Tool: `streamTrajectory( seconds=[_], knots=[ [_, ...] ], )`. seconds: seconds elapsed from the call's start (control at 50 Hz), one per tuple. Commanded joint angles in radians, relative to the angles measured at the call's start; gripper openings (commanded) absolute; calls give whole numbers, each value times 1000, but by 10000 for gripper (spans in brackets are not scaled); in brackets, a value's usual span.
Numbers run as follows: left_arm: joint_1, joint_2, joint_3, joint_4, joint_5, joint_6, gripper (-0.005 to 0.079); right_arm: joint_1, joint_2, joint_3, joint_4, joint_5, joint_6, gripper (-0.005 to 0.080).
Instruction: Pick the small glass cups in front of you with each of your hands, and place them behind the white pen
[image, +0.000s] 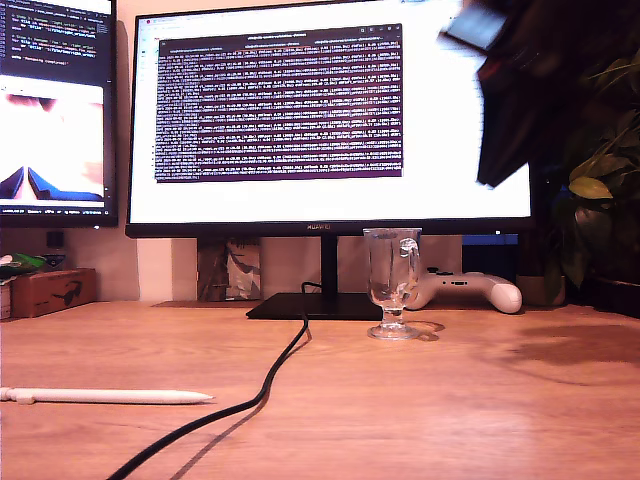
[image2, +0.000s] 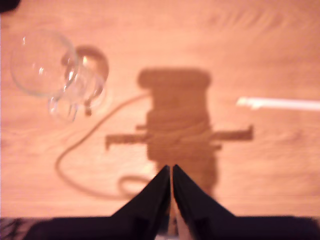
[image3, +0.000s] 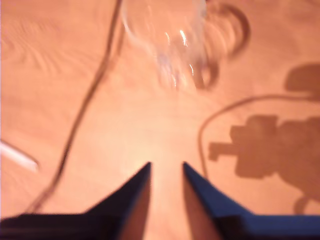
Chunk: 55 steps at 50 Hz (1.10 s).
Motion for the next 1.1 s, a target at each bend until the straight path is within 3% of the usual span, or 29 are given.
streamTrajectory(
  seconds=[0.0,0.16,0.68,1.08],
  knots=[
    [1,-4,4,2,-5,6,-18,0,23,39,2,3,2,377],
    [1,-4,21,13,-5,6,-15,4,98,114,-14,-1,1,418],
    [1,-4,29,36,-5,6,-15,63,322,294,-129,44,11,414],
    [1,-4,29,35,-5,26,-13,63,392,312,-140,74,-3,324]
  ],
)
